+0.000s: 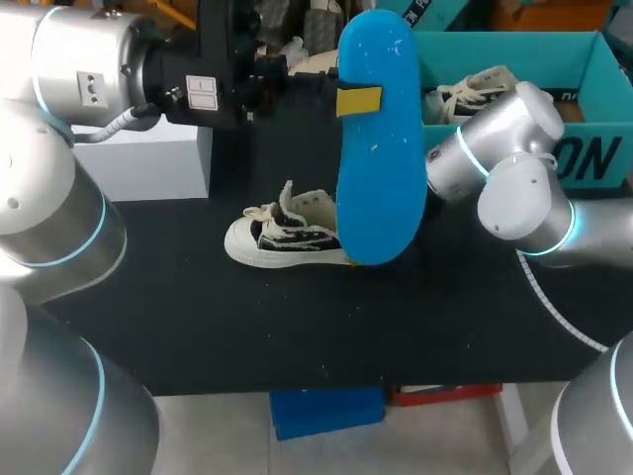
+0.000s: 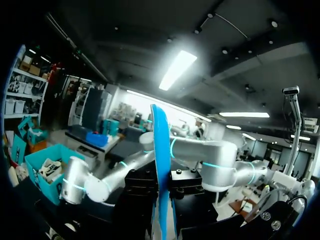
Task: Take the shoe out of the shoebox, open the shoe tongue, remove and reinsert the insole, then place the shoe into the shoebox
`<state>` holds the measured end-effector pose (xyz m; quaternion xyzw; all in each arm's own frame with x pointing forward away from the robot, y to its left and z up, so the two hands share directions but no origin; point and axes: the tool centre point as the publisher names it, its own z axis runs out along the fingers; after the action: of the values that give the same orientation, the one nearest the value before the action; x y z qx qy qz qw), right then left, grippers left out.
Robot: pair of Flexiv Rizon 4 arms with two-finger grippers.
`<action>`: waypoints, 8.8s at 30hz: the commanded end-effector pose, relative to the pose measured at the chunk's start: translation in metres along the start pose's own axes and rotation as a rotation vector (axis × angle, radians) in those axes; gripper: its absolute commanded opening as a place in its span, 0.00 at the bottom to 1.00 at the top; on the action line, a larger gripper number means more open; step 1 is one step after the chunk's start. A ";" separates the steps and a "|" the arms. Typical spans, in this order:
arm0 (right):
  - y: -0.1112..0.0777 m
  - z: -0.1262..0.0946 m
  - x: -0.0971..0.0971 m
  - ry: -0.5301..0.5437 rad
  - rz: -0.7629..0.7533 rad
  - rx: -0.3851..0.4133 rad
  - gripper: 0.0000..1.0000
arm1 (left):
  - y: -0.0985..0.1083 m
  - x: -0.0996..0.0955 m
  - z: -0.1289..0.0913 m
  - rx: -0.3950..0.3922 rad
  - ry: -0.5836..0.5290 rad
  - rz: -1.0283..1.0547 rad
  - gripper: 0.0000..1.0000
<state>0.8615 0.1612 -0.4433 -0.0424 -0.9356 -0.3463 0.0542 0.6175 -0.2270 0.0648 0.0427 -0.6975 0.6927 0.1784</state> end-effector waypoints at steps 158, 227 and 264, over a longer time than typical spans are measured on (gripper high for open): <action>-0.029 -0.034 0.013 -0.320 -0.099 -0.217 1.00 | 0.001 0.001 0.001 -0.001 -0.004 -0.001 0.00; 0.064 0.016 -0.025 -0.078 0.183 0.766 0.47 | 0.001 0.001 0.001 -0.001 -0.004 -0.001 0.00; 0.062 -0.002 -0.014 -0.155 0.188 0.636 0.00 | 0.001 0.001 0.001 -0.001 -0.004 -0.001 0.00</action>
<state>0.8847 0.2089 -0.4174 -0.1177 -0.9914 -0.0282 0.0494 0.6170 -0.2267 0.0648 0.0431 -0.6974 0.6928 0.1781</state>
